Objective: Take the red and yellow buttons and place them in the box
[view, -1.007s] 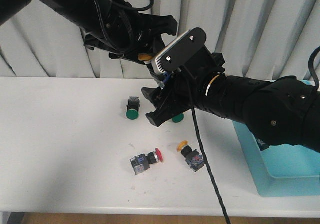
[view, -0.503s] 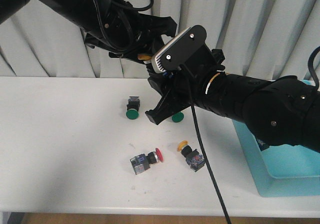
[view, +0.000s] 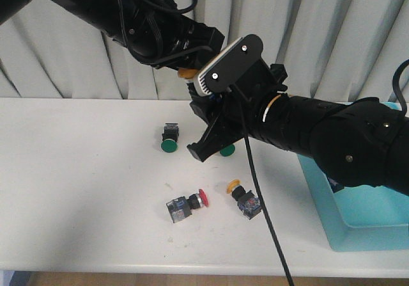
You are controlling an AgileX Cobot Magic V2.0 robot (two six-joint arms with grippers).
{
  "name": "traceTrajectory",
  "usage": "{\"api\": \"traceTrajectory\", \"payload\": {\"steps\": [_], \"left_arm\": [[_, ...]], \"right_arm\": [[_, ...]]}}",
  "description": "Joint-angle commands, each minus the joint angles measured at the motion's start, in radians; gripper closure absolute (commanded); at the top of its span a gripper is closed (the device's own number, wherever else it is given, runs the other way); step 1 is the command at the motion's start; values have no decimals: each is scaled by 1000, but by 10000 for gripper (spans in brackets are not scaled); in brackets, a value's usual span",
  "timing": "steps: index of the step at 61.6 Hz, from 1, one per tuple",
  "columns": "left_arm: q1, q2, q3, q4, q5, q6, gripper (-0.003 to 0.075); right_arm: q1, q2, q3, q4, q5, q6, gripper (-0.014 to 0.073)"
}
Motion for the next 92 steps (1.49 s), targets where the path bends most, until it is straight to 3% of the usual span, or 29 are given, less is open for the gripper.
{"api": "traceTrajectory", "payload": {"steps": [1, 6, 14, 23, 31, 36, 37, 42, 65, 92], "left_arm": [[-13, -55, -27, -33, -26, 24, 166], [-13, -63, -27, -12, -25, 52, 118], [-13, -90, -27, 34, -22, 105, 120], [-13, -139, -27, 177, -23, 122, 165], [-13, -184, -27, 431, -14, 58, 241], [-13, -193, -27, 624, 23, -18, 342], [-11, -176, 2, 859, 130, -118, 617], [-9, -172, 49, 905, 125, -118, 730], [-9, -171, 282, 919, -1, -147, 728], [-9, -165, 289, 903, -30, -199, 728]], "right_arm": [[-2, -33, -30, 8, -75, 5, 598], [-21, -33, -30, 12, -75, 9, 598], [-104, -33, -30, 15, -68, 24, 596], [-247, -45, -38, 17, -35, 98, 595], [-420, -49, -67, 16, 83, 159, 594], [-515, -45, -78, 16, 155, 181, 594], [-734, -23, -78, 16, 248, 248, 594], [-792, -1, -78, 16, 284, 267, 594], [-828, 209, -78, -3, 316, 262, 587], [-828, 424, -121, -40, 305, 270, 551]]}}
